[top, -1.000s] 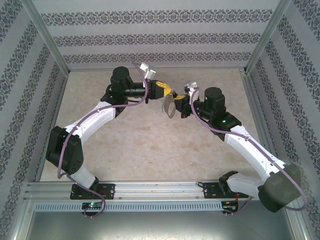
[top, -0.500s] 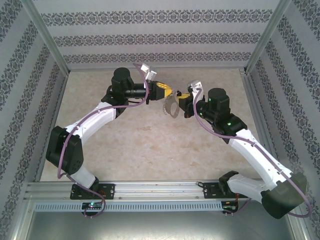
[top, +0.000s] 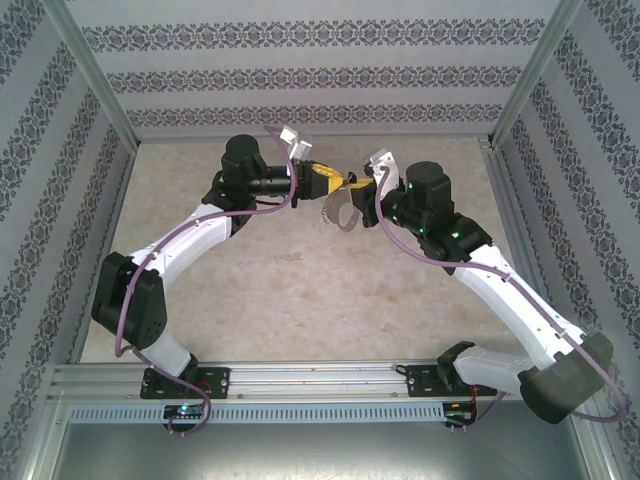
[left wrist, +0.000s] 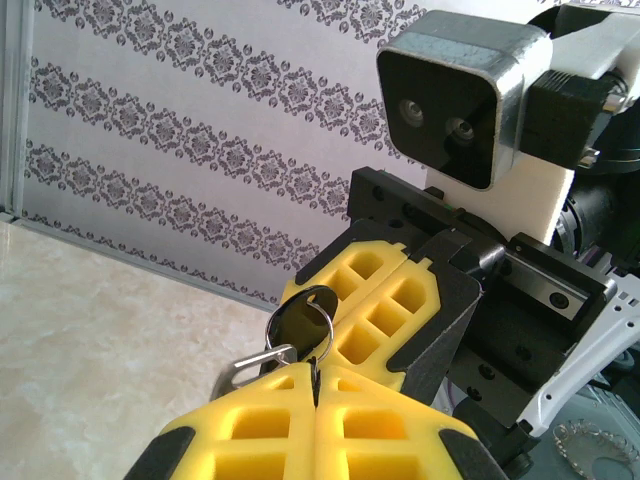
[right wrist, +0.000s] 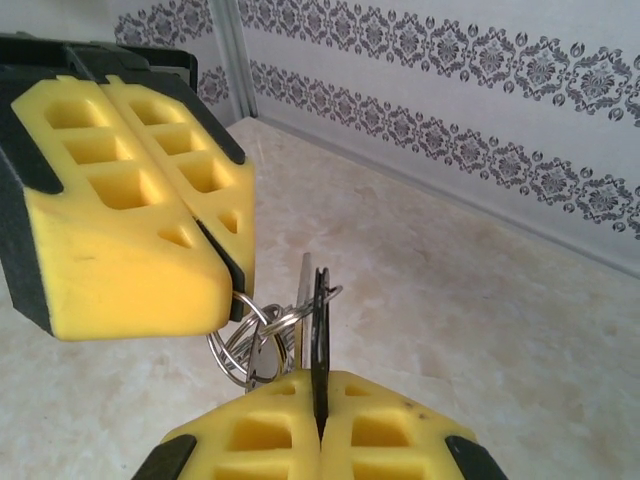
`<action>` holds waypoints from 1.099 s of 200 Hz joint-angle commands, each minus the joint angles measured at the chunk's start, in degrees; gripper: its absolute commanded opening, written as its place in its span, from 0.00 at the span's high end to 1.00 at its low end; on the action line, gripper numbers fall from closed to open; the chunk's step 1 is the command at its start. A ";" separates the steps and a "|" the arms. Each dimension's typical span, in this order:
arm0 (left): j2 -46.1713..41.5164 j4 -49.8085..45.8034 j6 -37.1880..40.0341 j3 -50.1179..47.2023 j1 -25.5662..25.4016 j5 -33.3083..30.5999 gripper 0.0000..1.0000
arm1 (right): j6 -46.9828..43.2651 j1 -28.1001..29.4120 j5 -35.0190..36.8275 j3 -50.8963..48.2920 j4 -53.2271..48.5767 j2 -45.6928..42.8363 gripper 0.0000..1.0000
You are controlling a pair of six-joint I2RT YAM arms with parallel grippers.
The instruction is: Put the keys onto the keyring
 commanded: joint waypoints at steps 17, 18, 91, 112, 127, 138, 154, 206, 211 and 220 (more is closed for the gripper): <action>-0.93 3.25 -0.31 -0.35 -0.18 0.77 1.00 | -1.96 0.85 3.54 0.72 0.37 0.19 1.00; -0.91 3.25 -0.31 -0.35 -0.17 0.72 1.00 | -1.93 0.85 3.62 0.68 0.38 0.17 1.00; -0.75 3.63 -0.58 -0.18 -0.19 0.41 1.00 | -0.03 0.81 4.22 -4.78 1.59 -2.77 1.00; -0.66 3.64 -0.56 -0.17 -0.17 0.46 1.00 | -0.05 0.77 4.00 -4.33 1.47 -3.18 1.00; -0.64 3.62 -0.56 -0.17 -0.18 0.50 1.00 | -0.23 0.76 3.70 -3.66 1.27 -3.35 1.00; -0.62 3.63 -0.65 -0.17 -0.19 0.47 1.00 | -0.47 0.77 3.23 -2.83 0.98 -3.19 1.00; -0.53 3.78 -0.76 -0.25 -0.20 0.53 1.00 | -0.77 0.82 2.06 -1.60 0.58 -2.89 1.00; -0.44 4.12 -1.00 -0.17 -0.20 0.77 1.00 | -3.22 3.16 1.77 3.10 -2.05 0.26 1.00; -0.32 4.16 -1.01 -0.17 -0.17 0.77 1.00 | -3.60 3.43 2.09 3.63 -2.42 0.62 1.00; -0.44 4.12 -1.03 -0.17 -0.17 0.77 1.00 | -4.08 3.74 2.77 4.35 -2.92 1.16 1.00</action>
